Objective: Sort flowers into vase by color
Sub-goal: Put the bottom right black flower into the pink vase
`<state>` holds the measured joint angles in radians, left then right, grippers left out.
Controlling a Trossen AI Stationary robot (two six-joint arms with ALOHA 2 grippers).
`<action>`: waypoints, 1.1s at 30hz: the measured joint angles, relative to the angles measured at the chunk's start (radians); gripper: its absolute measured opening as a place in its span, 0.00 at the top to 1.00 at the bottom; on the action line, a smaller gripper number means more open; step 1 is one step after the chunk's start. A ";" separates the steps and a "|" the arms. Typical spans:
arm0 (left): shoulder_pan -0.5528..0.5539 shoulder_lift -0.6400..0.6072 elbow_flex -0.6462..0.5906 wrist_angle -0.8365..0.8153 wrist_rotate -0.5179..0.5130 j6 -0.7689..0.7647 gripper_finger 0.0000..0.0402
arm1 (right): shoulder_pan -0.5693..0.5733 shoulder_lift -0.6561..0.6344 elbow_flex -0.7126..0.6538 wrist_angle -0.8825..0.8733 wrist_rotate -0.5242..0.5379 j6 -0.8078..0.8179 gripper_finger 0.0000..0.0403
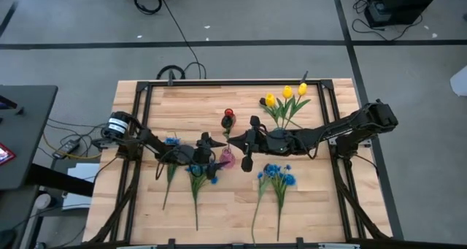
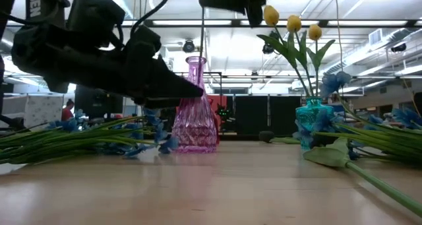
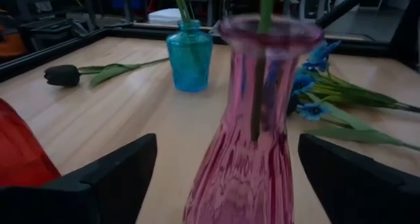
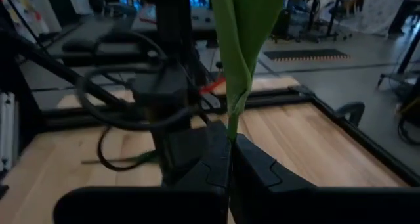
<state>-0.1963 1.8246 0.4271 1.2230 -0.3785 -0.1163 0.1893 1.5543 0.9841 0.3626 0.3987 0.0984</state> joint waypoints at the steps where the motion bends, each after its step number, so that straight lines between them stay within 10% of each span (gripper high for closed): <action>1: 0.000 0.000 -0.002 -0.005 0.000 0.000 0.12 | -0.002 0.000 -0.010 0.007 0.000 0.006 0.94; 16: 0.005 0.002 0.029 0.009 -0.012 0.054 0.46 | -0.017 0.000 -0.101 0.024 -0.054 0.045 0.94; 25: 0.013 0.002 0.047 -0.034 0.015 0.037 0.43 | -0.031 0.000 -0.119 0.019 -0.090 0.085 0.94; 33: 0.014 0.005 0.075 -0.039 0.068 0.009 0.15 | -0.039 0.000 -0.119 -0.004 -0.098 0.086 0.94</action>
<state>-0.1825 1.8300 0.5023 1.1839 -0.3103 -0.1076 0.1503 1.5539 0.8650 0.3588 0.3005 0.1841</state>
